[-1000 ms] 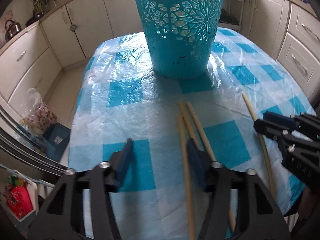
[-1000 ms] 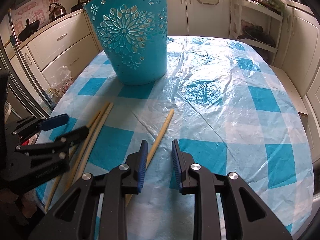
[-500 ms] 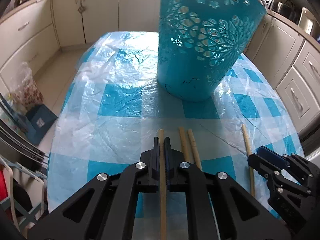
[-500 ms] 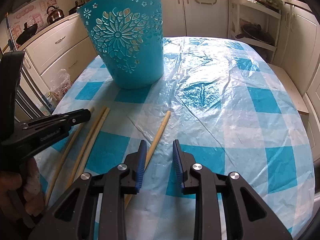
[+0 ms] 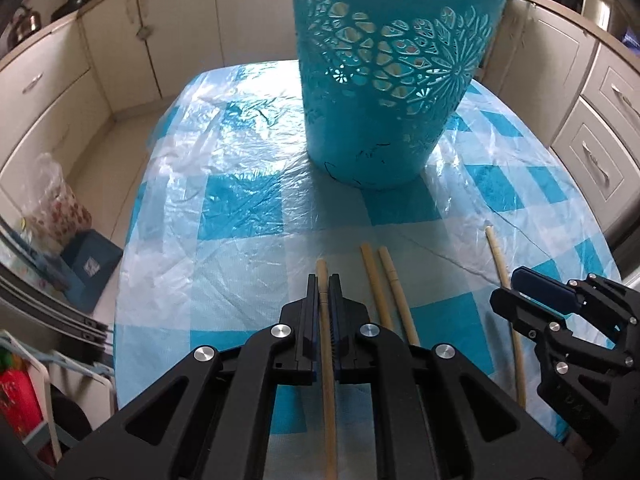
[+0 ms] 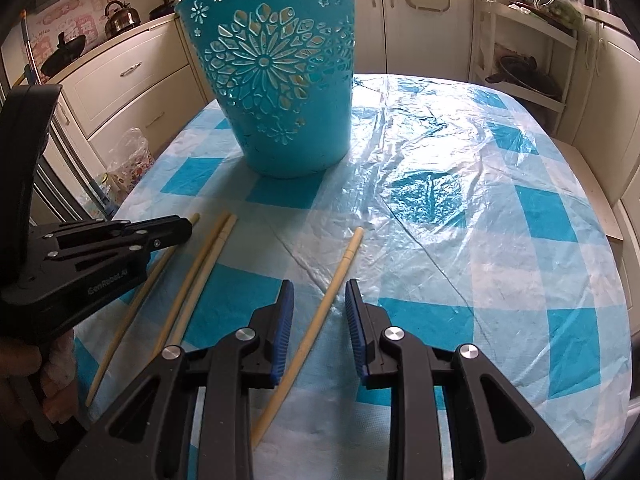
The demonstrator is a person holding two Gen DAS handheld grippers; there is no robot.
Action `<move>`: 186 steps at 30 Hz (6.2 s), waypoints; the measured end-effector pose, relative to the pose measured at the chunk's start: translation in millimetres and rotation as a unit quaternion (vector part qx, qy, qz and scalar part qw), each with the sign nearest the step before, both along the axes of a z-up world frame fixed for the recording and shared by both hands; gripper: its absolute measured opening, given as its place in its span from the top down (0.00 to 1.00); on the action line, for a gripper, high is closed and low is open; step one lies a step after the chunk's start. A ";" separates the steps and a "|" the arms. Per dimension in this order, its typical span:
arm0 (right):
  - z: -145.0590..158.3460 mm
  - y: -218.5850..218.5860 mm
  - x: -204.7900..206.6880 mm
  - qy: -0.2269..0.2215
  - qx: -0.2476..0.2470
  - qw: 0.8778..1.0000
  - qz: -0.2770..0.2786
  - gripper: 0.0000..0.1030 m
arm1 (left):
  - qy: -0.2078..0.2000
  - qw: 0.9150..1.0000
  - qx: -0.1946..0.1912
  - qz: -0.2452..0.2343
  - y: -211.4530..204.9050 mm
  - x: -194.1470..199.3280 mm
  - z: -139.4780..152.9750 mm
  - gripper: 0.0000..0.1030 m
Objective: Organize utensils
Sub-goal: 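Hold the chopstick in the left gripper beside the pile, then lift the chopstick over the teal basket and open the left gripper, then close the right gripper on a bamboo chopstick from the pile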
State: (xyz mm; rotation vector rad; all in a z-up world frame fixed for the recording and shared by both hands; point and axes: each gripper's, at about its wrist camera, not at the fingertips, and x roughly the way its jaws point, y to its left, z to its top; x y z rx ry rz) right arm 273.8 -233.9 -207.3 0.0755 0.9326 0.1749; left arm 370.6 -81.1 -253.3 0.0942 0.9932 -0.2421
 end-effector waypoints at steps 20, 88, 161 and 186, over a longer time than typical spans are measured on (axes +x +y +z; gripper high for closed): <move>-0.2 -0.8 9.3 -0.005 0.001 1.000 0.003 0.78 | 0.018 0.997 -0.053 0.048 26.1 18.3 -0.2 0.94; -4.3 18.1 25.6 -0.003 -0.049 0.998 0.031 0.90 | -0.001 1.000 -0.004 -0.005 13.1 16.6 5.3 0.95; -4.2 21.1 24.1 -0.013 -0.062 0.998 0.009 0.69 | -0.075 0.988 -0.063 0.117 44.4 19.2 14.0 0.08; -2.4 11.5 22.3 0.010 -0.010 1.000 0.001 0.93 | -0.022 0.991 -0.072 0.115 49.4 32.9 -1.0 0.08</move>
